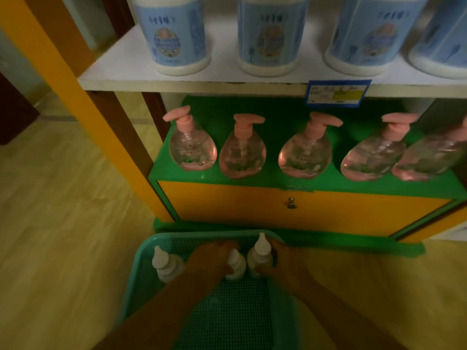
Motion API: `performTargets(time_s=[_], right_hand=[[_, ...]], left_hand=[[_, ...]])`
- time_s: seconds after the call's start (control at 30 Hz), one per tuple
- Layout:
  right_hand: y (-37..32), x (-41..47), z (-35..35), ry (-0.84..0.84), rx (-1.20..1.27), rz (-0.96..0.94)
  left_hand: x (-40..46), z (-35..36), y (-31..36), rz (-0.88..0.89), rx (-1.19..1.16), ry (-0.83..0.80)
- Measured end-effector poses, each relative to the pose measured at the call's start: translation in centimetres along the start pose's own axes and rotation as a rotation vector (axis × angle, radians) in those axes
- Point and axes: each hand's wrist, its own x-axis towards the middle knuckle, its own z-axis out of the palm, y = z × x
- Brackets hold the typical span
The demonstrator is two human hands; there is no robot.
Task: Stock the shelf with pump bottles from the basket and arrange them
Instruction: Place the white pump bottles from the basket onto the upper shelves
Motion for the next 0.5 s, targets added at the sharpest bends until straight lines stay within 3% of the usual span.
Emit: performTargets(time_s=[0.27, 0.5], right_hand=[[-0.8, -0.7, -0.1, 0.083, -0.087, -0.081], [-6.4, -3.9, -6.2, 0.096, -0.024, -0.227]], left_hand=[[-0.8, -0.4, -0.8, 0.024, -0.208, 0.081], [-5.4, -8.7, 1.4, 0.119, -0.606, 0.198]])
